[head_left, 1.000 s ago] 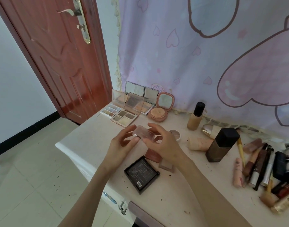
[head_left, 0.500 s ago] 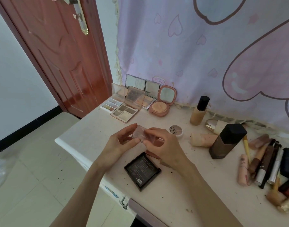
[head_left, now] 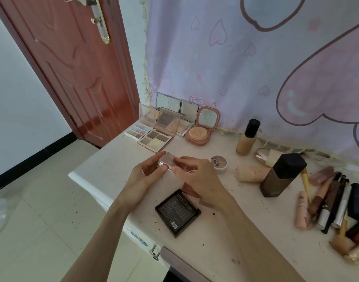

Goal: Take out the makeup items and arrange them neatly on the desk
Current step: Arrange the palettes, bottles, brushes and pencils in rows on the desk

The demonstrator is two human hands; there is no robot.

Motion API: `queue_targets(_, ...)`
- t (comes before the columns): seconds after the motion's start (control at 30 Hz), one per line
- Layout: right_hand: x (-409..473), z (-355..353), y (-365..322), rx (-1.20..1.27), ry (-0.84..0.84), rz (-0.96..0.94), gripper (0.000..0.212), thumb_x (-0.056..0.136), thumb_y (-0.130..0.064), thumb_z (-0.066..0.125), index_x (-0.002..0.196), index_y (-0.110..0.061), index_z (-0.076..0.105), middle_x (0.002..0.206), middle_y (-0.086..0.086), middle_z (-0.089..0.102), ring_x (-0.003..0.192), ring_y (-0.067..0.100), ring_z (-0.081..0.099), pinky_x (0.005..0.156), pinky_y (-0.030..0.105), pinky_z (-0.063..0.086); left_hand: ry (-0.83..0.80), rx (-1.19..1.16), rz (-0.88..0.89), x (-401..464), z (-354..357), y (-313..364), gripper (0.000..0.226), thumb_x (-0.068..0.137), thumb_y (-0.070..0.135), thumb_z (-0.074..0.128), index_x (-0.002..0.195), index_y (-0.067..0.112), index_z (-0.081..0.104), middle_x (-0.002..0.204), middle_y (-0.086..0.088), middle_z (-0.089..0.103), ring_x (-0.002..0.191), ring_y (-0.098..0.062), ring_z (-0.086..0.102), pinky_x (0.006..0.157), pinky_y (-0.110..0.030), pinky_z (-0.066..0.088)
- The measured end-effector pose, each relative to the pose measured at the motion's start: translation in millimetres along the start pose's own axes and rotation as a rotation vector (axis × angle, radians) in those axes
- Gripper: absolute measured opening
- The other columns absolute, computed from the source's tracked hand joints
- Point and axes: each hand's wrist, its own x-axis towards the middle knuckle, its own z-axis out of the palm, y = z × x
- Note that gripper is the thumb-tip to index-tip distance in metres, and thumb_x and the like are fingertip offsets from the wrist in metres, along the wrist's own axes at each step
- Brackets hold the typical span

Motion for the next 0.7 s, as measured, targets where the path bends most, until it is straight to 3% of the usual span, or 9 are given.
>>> queue_targets(0.07,1,1,0,0.014,-0.008,0.009,0.021,0.082,-0.027,0.065,0.102,-0.029,0.071,0.084,-0.016,0.066,0.077,0.014,0.057,0.071,0.027,0.045,0.006,-0.003,0.004,0,-1,0,0.052,0.079,0.04,0.065,0.128,0.025,0.055,0.116,-0.002,0.066,0.112,-0.019,0.059,0.095,-0.035,0.046)
queue_targets(0.23,3,4,1,0.065,-0.02,0.036,0.022,0.081,-0.027,0.066,0.103,-0.027,0.071,0.076,-0.029,0.066,0.071,-0.007,0.055,0.067,0.011,0.043,0.004,0.003,0.022,0,-3,0,0.046,0.083,0.037,0.061,0.126,0.022,0.056,0.116,-0.002,0.066,0.113,-0.018,0.059,0.097,-0.036,0.046)
queue_targets(0.33,4,6,1,0.125,-0.014,0.099,0.016,0.08,-0.03,0.065,0.093,-0.038,0.069,0.076,-0.024,0.068,0.068,-0.001,0.059,0.064,0.009,0.043,-0.004,0.007,0.034,-1,-3,0,0.042,0.084,0.034,0.059,0.125,0.021,0.058,0.115,-0.001,0.066,0.112,-0.017,0.059,0.093,-0.029,0.048)
queue_targets(0.5,11,1,4,0.107,-0.025,0.172,0.028,0.082,-0.038,0.062,0.108,-0.03,0.069,0.082,-0.02,0.071,0.081,-0.009,0.062,0.069,0.006,0.043,0.018,0.021,0.03,0,-4,-2,0.043,0.086,0.035,0.06,0.126,0.019,0.057,0.115,-0.003,0.066,0.111,-0.021,0.06,0.095,-0.036,0.047)
queue_targets(0.6,17,-2,4,0.102,-0.024,0.208,0.032,0.084,-0.049,0.055,0.107,-0.032,0.069,0.088,-0.019,0.07,0.084,-0.007,0.063,0.074,0.013,0.047,0.035,-0.025,0.037,0,-3,-3,0.04,0.087,0.031,0.058,0.126,0.022,0.057,0.114,-0.001,0.067,0.107,-0.017,0.062,0.086,-0.027,0.051)
queue_targets(0.7,27,-5,6,0.138,0.033,0.296,0.034,0.094,-0.043,0.042,0.104,-0.021,0.066,0.092,-0.001,0.071,0.082,0.015,0.068,0.078,0.034,0.056,0.12,0.023,0.055,4,1,-4,0.035,0.084,0.03,0.059,0.118,0.022,0.063,0.109,0.004,0.069,0.103,-0.012,0.063,0.086,-0.025,0.051)
